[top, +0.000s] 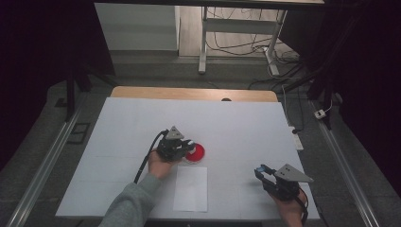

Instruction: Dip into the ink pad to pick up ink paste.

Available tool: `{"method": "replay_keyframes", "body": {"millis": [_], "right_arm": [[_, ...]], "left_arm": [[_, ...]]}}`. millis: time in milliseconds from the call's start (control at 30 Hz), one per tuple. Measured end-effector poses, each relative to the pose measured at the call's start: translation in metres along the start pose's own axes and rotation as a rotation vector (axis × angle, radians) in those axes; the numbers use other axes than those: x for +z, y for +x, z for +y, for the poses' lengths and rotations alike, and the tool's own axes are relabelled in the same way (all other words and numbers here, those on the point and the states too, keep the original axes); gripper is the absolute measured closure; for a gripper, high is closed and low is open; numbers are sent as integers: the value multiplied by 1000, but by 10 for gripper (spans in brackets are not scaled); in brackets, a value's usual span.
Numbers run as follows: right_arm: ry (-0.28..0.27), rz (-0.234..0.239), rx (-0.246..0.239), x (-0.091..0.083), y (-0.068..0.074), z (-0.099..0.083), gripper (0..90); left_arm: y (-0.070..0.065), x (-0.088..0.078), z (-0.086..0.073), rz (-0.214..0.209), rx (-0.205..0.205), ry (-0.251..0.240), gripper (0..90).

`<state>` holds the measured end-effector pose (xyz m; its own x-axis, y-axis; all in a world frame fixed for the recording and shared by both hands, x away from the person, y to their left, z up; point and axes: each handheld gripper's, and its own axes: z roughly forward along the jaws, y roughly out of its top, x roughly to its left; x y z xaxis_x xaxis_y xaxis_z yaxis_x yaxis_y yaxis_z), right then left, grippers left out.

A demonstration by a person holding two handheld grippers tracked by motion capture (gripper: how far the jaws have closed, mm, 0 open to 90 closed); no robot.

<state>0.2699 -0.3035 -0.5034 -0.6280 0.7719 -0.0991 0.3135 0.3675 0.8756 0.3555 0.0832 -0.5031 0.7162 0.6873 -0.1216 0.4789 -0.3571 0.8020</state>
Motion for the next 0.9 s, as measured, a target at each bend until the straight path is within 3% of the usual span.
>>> {"method": "replay_keyframes", "body": {"millis": [600, 900], "right_arm": [[-3, 0, 1, 0, 0, 0, 642], [-2, 1, 1, 1, 0, 0, 642]], "left_arm": [[-3, 5, -3, 9, 29, 46, 758], [-2, 5, -4, 6, 21, 52, 758]]}}
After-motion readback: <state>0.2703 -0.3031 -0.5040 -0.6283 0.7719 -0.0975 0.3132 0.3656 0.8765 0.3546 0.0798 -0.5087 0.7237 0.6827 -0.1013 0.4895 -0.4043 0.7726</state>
